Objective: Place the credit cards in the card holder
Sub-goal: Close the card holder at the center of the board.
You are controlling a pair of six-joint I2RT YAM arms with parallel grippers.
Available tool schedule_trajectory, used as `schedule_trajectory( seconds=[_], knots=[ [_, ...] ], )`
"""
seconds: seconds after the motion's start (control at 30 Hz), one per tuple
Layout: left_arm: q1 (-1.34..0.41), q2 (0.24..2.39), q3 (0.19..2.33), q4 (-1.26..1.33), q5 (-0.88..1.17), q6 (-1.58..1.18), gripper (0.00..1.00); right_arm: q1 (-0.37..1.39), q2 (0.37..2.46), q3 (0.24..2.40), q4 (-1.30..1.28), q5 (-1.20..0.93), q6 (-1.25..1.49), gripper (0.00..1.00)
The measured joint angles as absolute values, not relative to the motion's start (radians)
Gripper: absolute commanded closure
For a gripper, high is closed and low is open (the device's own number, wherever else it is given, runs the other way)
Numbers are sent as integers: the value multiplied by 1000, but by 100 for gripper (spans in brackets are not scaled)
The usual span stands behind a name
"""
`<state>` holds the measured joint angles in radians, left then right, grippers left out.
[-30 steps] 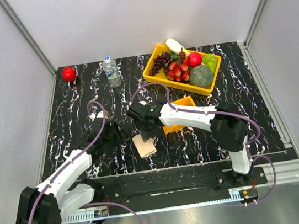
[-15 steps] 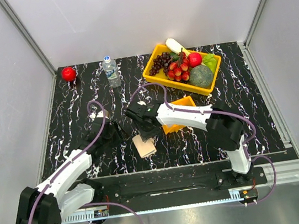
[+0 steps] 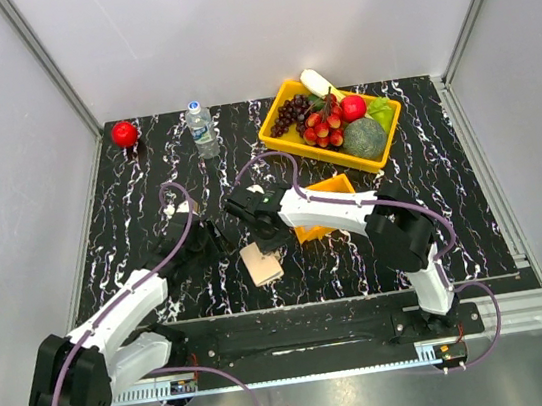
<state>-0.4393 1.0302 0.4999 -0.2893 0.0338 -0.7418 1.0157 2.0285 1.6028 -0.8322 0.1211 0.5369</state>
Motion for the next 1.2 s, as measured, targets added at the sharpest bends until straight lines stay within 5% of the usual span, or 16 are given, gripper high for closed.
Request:
schedule_trajectory(
  seconds=[0.3,0.73,1.2],
  knots=[
    [-439,1049,500,-277,42,-742,50,1016,2028,1608,-836,123,529,73],
    [-439,1069,500,-259,56,-742,51,1016,2028,1610,-835,123,528,85],
    [-439,1078,500,-244,71,-741,52,1016,2028,1610,-826,123,529,78]
  ],
)
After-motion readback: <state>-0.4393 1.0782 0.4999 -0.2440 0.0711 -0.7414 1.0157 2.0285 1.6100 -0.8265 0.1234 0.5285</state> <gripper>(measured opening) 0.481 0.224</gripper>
